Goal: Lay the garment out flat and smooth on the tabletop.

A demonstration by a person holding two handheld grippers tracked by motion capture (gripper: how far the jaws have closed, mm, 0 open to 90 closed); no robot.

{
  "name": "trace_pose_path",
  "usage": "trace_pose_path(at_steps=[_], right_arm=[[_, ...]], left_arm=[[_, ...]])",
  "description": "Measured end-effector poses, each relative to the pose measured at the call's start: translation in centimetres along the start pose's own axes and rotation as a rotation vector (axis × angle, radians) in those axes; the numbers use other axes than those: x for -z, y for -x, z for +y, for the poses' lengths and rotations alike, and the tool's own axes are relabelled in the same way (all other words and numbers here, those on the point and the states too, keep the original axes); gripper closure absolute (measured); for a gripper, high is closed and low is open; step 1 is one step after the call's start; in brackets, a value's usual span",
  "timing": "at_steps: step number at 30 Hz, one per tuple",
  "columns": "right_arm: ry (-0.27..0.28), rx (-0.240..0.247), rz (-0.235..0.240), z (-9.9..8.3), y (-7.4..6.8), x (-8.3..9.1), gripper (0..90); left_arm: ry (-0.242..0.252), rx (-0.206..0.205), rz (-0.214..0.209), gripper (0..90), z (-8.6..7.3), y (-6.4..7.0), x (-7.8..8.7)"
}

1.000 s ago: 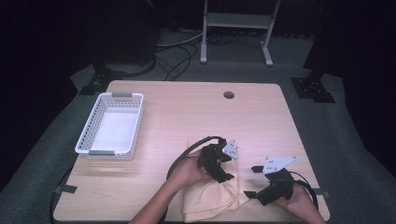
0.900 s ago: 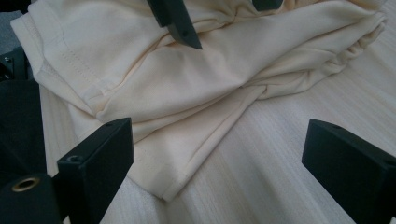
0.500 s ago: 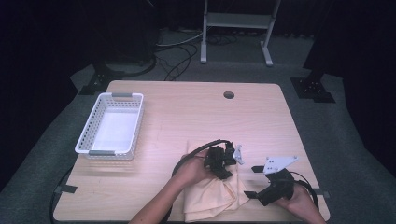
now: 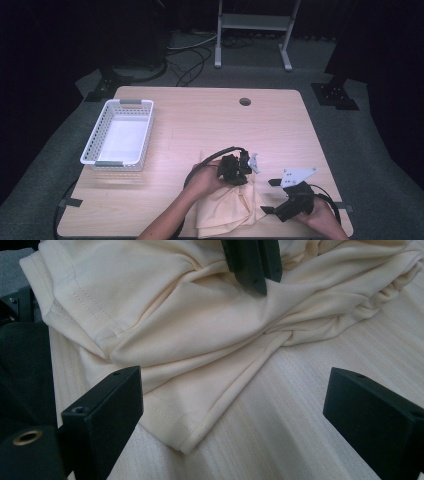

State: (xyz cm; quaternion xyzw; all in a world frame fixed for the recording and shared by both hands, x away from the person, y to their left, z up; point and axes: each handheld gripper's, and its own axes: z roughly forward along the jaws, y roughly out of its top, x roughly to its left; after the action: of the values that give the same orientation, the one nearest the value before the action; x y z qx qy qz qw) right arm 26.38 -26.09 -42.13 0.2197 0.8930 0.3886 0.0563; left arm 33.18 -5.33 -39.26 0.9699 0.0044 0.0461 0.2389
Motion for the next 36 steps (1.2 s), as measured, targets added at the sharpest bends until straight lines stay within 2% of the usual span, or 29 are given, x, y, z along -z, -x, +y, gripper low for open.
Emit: trace_pose_path(at_steps=[7, 19, 29, 36], right_arm=[[-0.008, 0.009, 0.006, 0.1, -0.2, -0.2, 8.8], [-0.017, 0.022, 0.013, 0.3, -0.5, -0.7, 8.8], [-0.023, 0.03, 0.013, 0.5, -0.9, -0.9, 8.8], [-0.032, 0.036, 0.016, 0.7, -1.1, -1.3, 8.8]], left_arm=[[0.027, 0.011, -0.012, 87.3, -0.2, -0.2, 1.1], [0.074, 0.022, 0.002, 87.3, -1.1, 0.0, 4.1], [0.092, 0.032, 0.025, 87.4, -2.6, 0.4, 6.5], [0.107, 0.056, 0.046, 87.4, -4.4, 0.7, 8.5]])
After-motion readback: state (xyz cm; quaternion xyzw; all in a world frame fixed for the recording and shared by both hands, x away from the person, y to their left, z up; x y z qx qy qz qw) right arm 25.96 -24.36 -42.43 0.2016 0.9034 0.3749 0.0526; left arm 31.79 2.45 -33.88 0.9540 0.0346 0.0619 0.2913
